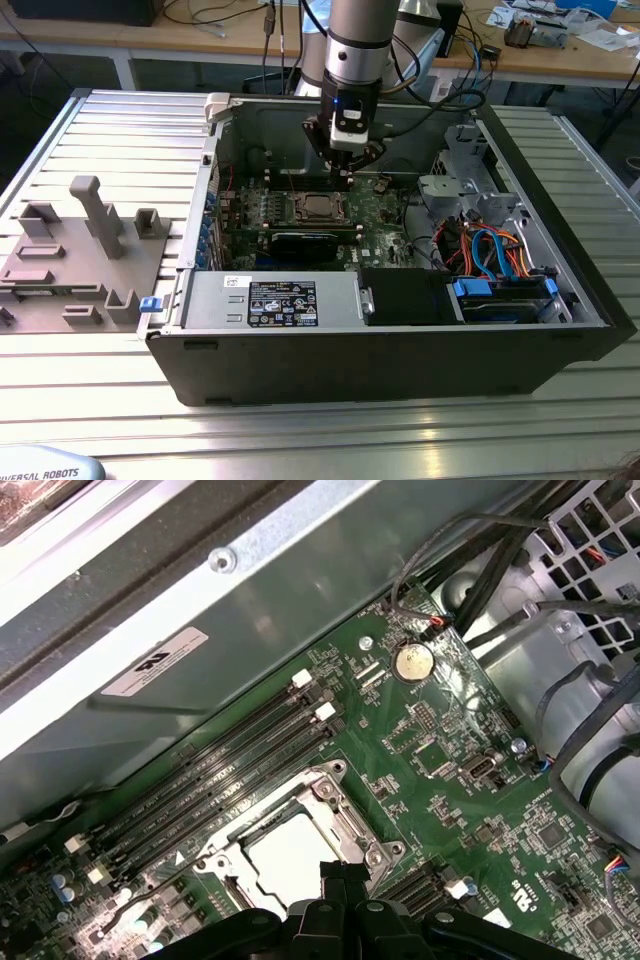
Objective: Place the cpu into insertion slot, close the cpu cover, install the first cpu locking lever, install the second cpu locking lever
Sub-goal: 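Install the first cpu locking lever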
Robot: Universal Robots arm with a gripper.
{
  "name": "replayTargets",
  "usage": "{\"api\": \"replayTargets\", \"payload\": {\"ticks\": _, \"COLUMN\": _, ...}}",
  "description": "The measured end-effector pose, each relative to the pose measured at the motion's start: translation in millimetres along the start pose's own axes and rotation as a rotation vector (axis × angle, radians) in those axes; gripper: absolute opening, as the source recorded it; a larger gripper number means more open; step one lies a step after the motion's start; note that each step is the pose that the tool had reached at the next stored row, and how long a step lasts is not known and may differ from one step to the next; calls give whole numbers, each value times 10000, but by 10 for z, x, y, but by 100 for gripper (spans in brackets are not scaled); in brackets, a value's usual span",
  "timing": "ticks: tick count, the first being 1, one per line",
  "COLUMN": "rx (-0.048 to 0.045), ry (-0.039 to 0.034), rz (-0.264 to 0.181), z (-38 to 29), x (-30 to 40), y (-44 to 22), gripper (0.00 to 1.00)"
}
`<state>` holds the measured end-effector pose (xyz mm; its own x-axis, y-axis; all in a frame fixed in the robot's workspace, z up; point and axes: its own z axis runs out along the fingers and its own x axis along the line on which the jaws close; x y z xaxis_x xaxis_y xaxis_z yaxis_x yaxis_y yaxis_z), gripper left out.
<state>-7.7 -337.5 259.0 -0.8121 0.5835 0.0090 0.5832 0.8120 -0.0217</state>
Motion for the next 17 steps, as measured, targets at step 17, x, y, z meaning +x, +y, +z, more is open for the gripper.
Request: {"api": "replayTargets", "payload": {"ticks": 17, "rx": 2, "ry": -6, "rz": -300, "z": 0, "x": 0, "y": 0, "gripper": 11}}
